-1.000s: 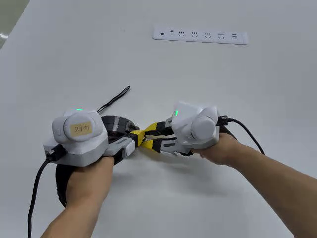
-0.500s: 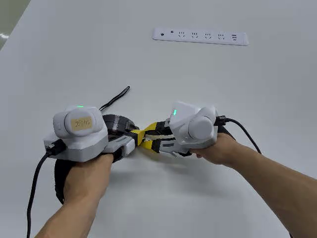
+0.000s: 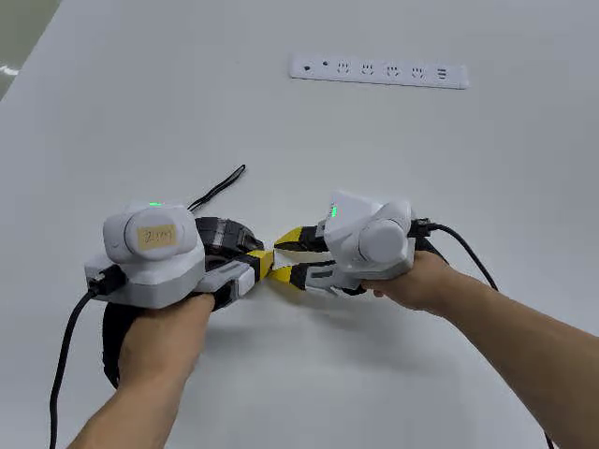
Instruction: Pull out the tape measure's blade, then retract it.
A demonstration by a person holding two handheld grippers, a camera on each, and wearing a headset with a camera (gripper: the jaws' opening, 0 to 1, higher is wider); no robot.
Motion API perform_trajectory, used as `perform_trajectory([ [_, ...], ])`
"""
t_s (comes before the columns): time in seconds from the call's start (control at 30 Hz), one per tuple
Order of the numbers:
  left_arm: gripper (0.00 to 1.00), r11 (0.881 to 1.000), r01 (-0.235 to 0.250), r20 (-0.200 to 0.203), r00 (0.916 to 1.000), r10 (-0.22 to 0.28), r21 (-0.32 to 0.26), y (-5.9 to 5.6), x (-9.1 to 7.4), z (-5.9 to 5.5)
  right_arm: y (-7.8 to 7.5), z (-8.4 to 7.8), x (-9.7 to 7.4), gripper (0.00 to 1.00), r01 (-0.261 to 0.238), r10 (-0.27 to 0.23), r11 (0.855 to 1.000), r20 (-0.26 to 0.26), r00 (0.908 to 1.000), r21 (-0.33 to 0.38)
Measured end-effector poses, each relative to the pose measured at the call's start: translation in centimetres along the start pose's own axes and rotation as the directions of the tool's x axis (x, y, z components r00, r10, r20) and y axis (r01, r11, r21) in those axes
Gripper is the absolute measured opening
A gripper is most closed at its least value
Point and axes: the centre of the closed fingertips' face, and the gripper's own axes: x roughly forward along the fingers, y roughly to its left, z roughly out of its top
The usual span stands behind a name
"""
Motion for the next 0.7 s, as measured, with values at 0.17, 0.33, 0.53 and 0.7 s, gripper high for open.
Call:
perform_trajectory([
  [0.17,0.68,1.000,0.011,-0.002,0.9999,-0.011,0.027,-0.2,-0.1,-0.2,-0.2,-0.2,-0.4,0.29,0.010,-0.010,1.000,-0.004,0.9999,0.013],
  [0.33,0.72,0.998,0.039,0.015,0.9991,-0.040,0.056,-0.5,-0.3,0.1,-0.5,-0.2,-1.0,0.34,0.023,-0.023,1.000,-0.003,0.9997,0.019],
  [0.53,0.78,0.992,0.077,0.027,0.9964,-0.080,0.104,-0.7,-0.4,0.3,-0.7,-0.4,-1.7,0.42,0.039,-0.038,0.999,-0.009,0.9992,0.032],
  [0.7,0.84,0.988,0.092,0.025,0.9951,-0.096,0.121,-0.8,-0.6,0.3,-0.8,-0.5,-1.9,0.49,0.041,-0.041,0.998,-0.009,0.9991,0.040],
])
